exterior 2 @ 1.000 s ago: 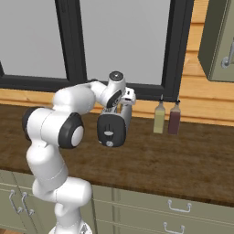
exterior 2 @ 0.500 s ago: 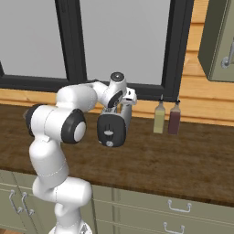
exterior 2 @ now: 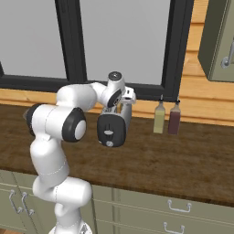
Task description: Start the toaster. Once the lever pops up, take the bread to the plate on the dining counter.
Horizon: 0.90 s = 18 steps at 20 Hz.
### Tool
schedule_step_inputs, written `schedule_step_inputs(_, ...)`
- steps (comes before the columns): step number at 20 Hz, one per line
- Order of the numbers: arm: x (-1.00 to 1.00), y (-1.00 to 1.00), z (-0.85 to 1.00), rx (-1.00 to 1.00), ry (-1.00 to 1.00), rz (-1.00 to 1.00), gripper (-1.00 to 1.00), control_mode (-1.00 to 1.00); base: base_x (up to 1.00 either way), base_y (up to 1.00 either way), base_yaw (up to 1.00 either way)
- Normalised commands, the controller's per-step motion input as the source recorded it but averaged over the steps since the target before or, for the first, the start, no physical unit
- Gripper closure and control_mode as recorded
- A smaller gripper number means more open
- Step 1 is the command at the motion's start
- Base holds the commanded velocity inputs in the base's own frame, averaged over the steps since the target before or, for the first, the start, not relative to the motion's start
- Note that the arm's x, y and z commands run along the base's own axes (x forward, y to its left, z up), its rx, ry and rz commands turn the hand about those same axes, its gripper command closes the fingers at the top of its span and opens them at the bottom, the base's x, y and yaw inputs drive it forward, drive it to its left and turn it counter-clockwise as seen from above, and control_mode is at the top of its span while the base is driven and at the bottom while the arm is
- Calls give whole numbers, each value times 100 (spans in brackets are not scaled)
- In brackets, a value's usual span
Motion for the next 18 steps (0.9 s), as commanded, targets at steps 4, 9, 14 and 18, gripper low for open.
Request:
schedule_step_inputs(4, 4, 19, -6, 0, 0, 0, -100, -100, 0, 0, 0)
schedule_step_inputs(9, 0, 5, -10, 0, 1, 0, -100, -100, 0, 0, 0)
schedule_step_inputs(14, 6, 0, -8, 0, 0, 0, -100, -100, 0, 0, 0)
schedule_step_inputs(18, 2, 0, -9, 0, 0, 0, 100, -100, 0, 0, 0)
